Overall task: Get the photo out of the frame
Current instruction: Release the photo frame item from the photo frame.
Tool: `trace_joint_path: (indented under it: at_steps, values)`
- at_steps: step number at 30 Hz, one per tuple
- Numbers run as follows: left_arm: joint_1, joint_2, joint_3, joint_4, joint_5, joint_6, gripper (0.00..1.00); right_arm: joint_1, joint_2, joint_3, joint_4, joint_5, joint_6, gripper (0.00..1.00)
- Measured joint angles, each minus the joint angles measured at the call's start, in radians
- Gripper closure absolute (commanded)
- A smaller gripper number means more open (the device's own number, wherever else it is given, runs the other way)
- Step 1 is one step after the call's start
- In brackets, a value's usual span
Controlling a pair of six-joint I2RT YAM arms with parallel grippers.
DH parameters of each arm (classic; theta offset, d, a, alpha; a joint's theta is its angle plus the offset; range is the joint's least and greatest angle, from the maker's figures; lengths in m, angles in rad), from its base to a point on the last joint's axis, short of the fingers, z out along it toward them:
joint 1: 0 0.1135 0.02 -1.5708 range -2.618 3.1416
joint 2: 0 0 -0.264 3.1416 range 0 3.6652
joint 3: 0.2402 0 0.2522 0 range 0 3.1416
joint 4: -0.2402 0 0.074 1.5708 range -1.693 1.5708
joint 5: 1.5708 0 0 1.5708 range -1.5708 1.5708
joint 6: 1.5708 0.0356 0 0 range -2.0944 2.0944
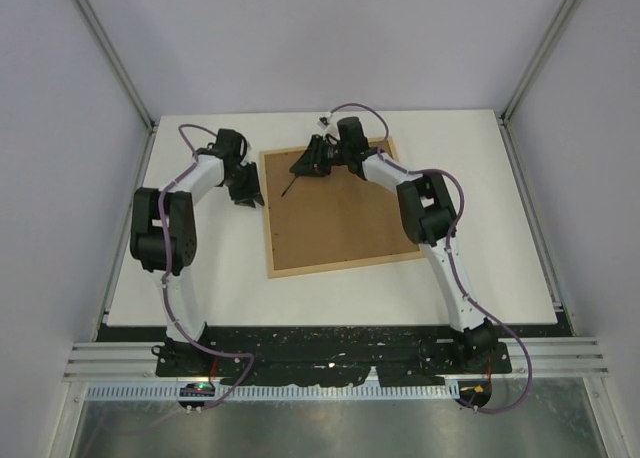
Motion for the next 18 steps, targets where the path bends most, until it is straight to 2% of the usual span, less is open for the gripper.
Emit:
trace_joint_path:
  at_steps: [5,11,18]
  values:
    - [0.000,0.034,0.004,-0.027,-0.020,-0.007,0.67,-0.008,0.068,0.023,0.005,-0.007,0.052,0.92]
    - [0.000,0.080,0.049,-0.040,-0.007,-0.027,0.68,0.002,0.077,0.050,0.006,-0.019,0.079,0.92]
    - [0.000,0.087,0.055,-0.037,0.015,-0.045,0.76,0.028,0.088,0.054,0.011,-0.042,0.107,0.92]
